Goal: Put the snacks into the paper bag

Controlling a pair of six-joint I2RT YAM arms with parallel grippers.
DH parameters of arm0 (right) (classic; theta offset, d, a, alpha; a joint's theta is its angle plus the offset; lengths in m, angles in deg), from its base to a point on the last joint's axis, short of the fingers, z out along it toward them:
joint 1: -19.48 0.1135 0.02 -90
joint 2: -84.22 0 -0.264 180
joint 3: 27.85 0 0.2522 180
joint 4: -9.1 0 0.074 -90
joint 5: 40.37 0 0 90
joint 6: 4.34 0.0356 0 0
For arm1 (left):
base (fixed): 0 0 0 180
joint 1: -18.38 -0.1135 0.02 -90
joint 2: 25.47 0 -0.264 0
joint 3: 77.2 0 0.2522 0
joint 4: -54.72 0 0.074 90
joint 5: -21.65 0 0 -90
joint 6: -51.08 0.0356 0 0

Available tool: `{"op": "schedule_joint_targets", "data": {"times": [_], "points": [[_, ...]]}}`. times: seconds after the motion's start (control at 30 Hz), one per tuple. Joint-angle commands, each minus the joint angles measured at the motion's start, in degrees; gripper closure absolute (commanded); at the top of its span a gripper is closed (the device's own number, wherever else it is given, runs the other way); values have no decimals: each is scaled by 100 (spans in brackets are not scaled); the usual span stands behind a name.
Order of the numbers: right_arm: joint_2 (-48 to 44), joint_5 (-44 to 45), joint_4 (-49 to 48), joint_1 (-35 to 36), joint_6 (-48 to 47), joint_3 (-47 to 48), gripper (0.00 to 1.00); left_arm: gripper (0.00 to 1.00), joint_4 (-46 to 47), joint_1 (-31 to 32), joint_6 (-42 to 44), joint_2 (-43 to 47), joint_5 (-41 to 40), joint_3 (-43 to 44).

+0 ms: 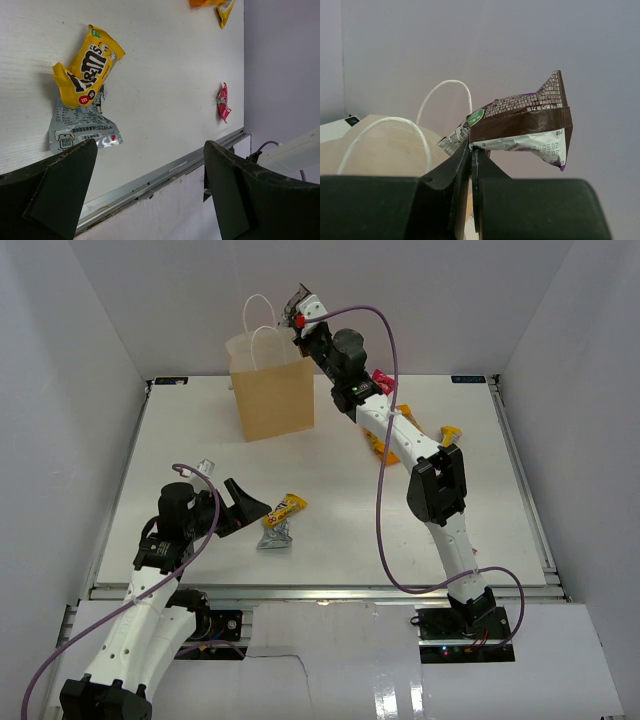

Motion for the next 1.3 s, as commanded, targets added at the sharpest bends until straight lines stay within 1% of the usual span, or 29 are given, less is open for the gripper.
{"op": "schedule_joint_targets", "data": {"times": [0.0,0.1,0.3,0.63,0.83,0.93,1.03,1.07,1.1,1.13,1.2,1.23,1.27], "points": [[-149,564,-614,15,160,221,92,2,89,-9,-14,-23,119,15],[-70,582,-562,7,90,169,92,2,115,-9,-23,-23,128,6],[115,266,-447,15,168,54,92,2,106,-9,-49,-41,163,15],[142,-735,-140,7,476,-42,92,2,115,-9,-102,-14,190,-29],[36,-1429,54,7,441,-121,92,2,185,-9,-49,-163,225,-3],[10,-1571,124,7,371,-139,91,2,247,-9,-31,-234,260,-11],[-8,-1589,194,-2,274,-174,83,2,308,-9,-14,-304,278,-3],[-17,-1589,238,-2,248,-183,76,2,335,-9,21,-348,286,23],[-8,-1597,264,-2,213,-201,72,2,335,-9,39,-383,295,32],[-34,-1580,282,-11,187,-227,62,2,352,-9,74,-410,313,50],[-52,-1545,335,-20,169,-253,55,2,388,-9,162,-532,348,120],[-78,-1527,352,-46,169,-253,49,2,388,-9,197,-576,348,147],[-96,-1527,361,-64,169,-253,48,2,405,-9,241,-629,322,182]]}}
